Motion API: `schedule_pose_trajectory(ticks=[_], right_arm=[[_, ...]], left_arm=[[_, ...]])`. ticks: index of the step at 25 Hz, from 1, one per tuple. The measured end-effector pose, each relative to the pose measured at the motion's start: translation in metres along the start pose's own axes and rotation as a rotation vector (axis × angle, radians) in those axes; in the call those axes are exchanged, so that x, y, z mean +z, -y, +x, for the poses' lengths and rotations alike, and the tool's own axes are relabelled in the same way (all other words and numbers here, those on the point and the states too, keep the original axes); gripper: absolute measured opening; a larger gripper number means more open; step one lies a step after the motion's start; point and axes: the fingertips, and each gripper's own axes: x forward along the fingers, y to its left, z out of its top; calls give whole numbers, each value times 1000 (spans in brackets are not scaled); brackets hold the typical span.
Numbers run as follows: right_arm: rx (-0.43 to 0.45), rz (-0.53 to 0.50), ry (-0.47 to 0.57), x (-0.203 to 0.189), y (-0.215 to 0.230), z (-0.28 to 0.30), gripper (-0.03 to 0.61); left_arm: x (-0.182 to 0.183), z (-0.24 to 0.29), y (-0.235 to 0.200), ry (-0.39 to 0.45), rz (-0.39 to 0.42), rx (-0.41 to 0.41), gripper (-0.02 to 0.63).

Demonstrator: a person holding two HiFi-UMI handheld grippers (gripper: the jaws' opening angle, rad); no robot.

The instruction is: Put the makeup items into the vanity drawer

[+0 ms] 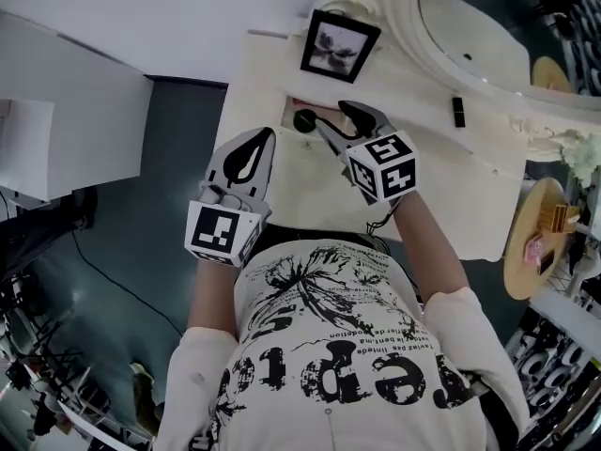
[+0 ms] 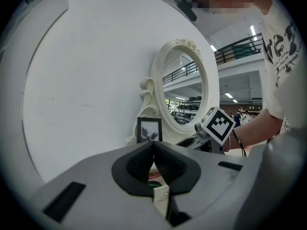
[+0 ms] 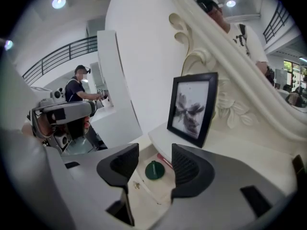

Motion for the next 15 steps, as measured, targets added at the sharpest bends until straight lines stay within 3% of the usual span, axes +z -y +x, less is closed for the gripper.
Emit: schedule_pose_trajectory(ticks=[12, 15], right_arm=[[-283, 49, 352, 43, 39, -135, 16], [-305, 84, 420, 47, 44, -165, 15]], left_arm=[[55, 36, 63, 65, 121, -216, 12], [67, 41, 78, 80, 141, -251, 12]])
